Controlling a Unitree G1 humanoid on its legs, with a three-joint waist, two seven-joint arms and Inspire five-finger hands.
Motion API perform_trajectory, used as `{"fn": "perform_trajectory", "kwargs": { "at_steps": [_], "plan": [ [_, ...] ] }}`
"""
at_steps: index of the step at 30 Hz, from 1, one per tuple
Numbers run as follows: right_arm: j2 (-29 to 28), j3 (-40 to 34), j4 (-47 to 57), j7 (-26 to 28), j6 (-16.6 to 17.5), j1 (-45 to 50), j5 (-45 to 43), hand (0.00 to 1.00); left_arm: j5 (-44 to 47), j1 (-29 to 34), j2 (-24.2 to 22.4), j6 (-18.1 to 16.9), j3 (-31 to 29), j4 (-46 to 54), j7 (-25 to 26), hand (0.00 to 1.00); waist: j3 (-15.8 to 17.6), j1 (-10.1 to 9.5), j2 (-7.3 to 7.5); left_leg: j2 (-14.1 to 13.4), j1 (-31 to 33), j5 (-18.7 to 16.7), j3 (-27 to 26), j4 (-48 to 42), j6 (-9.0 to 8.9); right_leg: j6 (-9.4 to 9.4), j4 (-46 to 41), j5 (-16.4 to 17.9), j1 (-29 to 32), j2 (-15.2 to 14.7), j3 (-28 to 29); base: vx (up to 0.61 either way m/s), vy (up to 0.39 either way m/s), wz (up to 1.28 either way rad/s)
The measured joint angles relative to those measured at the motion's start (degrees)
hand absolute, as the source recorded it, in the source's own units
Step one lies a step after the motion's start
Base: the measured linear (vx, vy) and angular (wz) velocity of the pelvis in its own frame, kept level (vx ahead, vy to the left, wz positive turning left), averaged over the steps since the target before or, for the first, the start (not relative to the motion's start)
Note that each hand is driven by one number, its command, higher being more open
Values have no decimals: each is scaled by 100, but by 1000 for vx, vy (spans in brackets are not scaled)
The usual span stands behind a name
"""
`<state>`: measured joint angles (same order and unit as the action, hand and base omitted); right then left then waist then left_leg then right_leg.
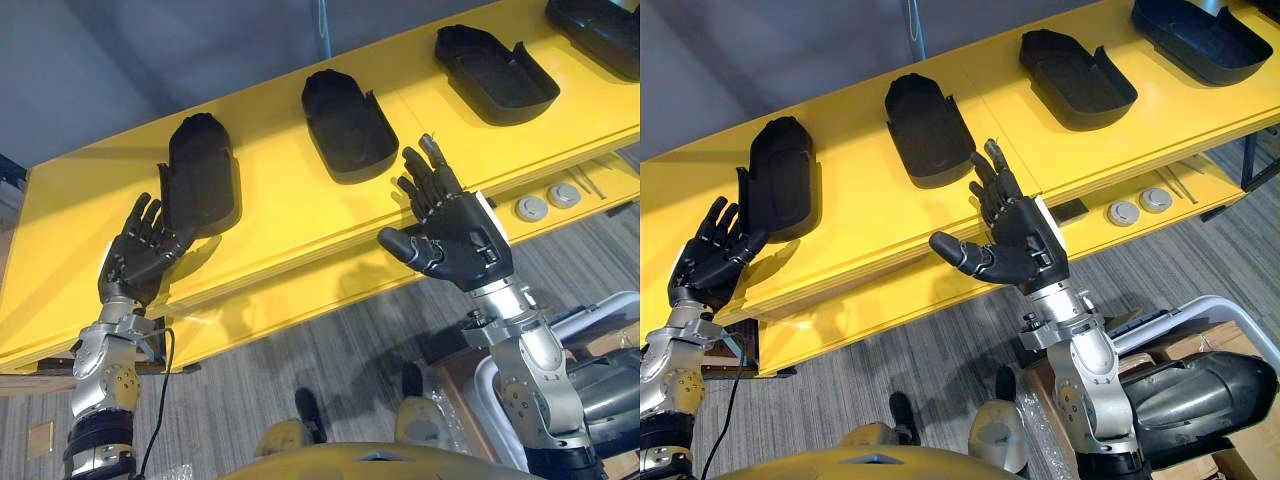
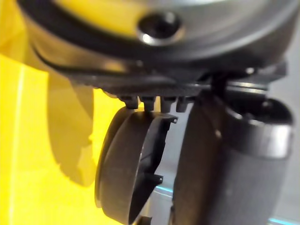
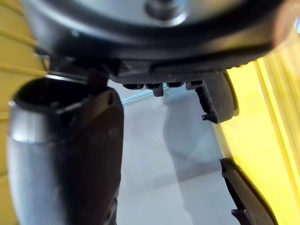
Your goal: Walk over and take three plastic housings, then place them on the shelf
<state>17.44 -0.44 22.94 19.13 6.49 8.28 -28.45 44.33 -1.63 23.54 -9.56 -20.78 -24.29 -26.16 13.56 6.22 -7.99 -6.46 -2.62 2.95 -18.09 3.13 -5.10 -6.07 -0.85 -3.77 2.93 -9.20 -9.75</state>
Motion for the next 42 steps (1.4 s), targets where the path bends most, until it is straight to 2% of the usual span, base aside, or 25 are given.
{"fn": "perform_trajectory", "kwargs": {
  "at_steps": [17, 21, 23, 26, 29, 31, 33, 36, 37, 38, 41, 42],
  "plan": [
    [-14, 0, 2, 17, 5, 89, 1, 100, 1, 156, 0, -29, -39, 22, 75, 100, -3, 16, -26, -5, -36, -8, -56, 8, -6, -30, 95, -31, -45, 17, 29, 0, 0, -1],
    [-14, -2, 43, 14, 35, 180, 10, 100, -785, 220, -8, -345, -72, 20, 1083, 100, -17, 33, -32, -16, -100, -38, -88, 10, -12, -29, 180, -58, -132, 37, 38, 6, -3, -4],
    [-23, 5, 65, -5, 94, 208, 11, 100, -1643, 229, -21, -555, -188, 35, 1922, 100, -18, 29, -29, -16, -90, -38, -102, 13, -12, -28, 252, -101, -149, 45, 45, 4, -3, -2],
    [-110, 31, 86, -224, 189, 220, 19, 100, -2685, 571, -100, -558, -723, 732, 3056, 100, -30, -1, -6, -22, -96, -45, -73, 15, -12, -28, 347, -153, -218, 57, 17, 12, -6, 4],
    [-256, 31, 174, -503, 217, 271, 115, 100, -2934, 901, -336, -595, -1200, 1877, 3663, 100, -40, -138, 8, -21, -141, -47, 29, 24, -15, -29, 405, -159, -351, 54, -100, 17, -10, 17],
    [-342, 75, 188, -755, 242, 354, 226, 100, -2880, 1117, -715, -840, -1410, 2820, 3908, 100, -131, -303, 24, -18, -192, -63, 88, 36, -27, -27, 468, -154, -470, 52, -162, 6, -4, 19],
    [-547, 117, 207, -1095, 243, 462, 599, 100, -2815, 1420, -1174, -1084, -1430, 3723, 3973, 100, -262, -387, 62, -13, -193, -76, 177, 35, -38, -28, 528, -154, -559, 47, -255, 6, -5, 20],
    [-824, 111, 209, -1695, 244, 511, 1035, 100, -2615, 1960, -2028, -1415, -1083, 5011, 3813, 100, -394, -476, 135, -9, -197, -85, 224, 29, -44, -25, 530, -148, -606, 40, -307, -14, -1, 10],
    [-905, 101, 209, -1964, 246, 510, 1144, 100, -2579, 2128, -2231, -1477, -753, 5340, 3712, 100, -427, -477, 168, -10, -202, -85, 224, 21, -45, -25, 530, -149, -618, 40, -307, -33, -1, 1],
    [-936, 93, 209, -2086, 249, 510, 1210, 100, -2569, 2182, -2292, -1512, -568, 5437, 3659, 100, -447, -471, 184, -11, -203, -85, 218, 22, -45, -25, 530, -149, -616, 40, -303, -49, -2, -2],
    [-1038, -51, 218, -2748, 250, 555, 1529, 100, -2573, 2208, -2388, -1537, 625, 5730, 3317, 100, -512, -393, 279, -20, -271, -91, 72, 42, -55, -34, 530, -155, -589, 54, -177, -65, 1, -23],
    [-1094, -121, 232, -2929, 250, 631, 1642, 100, -2595, 2196, -2384, -1538, 1012, 5764, 3218, 100, -533, -312, 312, -23, -340, -115, -48, 49, -64, -48, 529, -164, -577, 63, -64, -46, 10, -41]
  ]
}}
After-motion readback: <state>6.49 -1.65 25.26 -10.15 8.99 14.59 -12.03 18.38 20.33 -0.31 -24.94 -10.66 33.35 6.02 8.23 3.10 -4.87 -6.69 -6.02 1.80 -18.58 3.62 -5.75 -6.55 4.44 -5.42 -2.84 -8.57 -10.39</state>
